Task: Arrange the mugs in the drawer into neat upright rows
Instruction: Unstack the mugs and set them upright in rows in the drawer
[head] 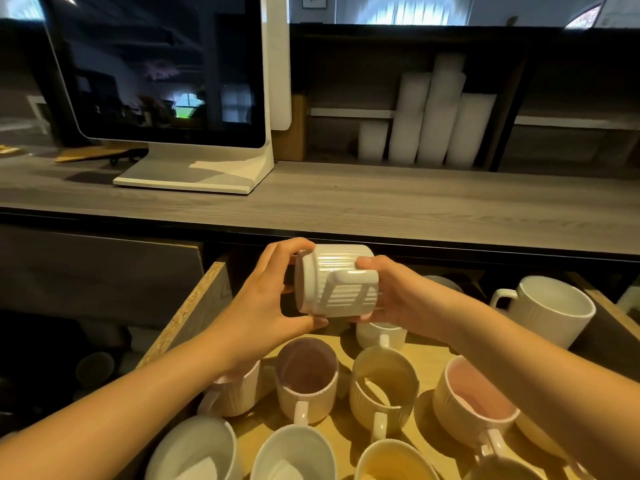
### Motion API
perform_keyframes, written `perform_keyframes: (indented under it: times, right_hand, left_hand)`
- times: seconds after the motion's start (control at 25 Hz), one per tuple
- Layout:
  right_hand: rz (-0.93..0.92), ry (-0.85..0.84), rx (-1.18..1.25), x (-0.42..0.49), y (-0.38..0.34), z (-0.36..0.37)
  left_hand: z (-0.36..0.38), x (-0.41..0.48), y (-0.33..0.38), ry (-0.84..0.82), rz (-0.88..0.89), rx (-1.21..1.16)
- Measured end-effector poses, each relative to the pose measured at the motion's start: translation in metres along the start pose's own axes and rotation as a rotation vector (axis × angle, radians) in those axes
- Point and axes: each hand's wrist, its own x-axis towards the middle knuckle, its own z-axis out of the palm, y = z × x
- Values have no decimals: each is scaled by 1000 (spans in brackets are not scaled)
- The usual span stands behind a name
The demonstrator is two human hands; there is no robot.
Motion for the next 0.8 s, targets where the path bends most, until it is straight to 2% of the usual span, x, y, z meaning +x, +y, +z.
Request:
perform_keyframes:
  times: [0.24,0.44,0.56,0.8]
  right_hand:
    - [-50,394,-494,36,9,19]
    - [-146,530,-790,62,29,30]
    - [-148,555,-928,79,35,36]
    - [-64,473,-1074,95,39,42]
  left_hand:
    - [-8,-4,-23,-245,-184,283]
    - [-3,-3,-37,-346,-277,417]
    - [4,-3,-43,-394,-309,492]
    - [12,-4,-51,-444,-366,513]
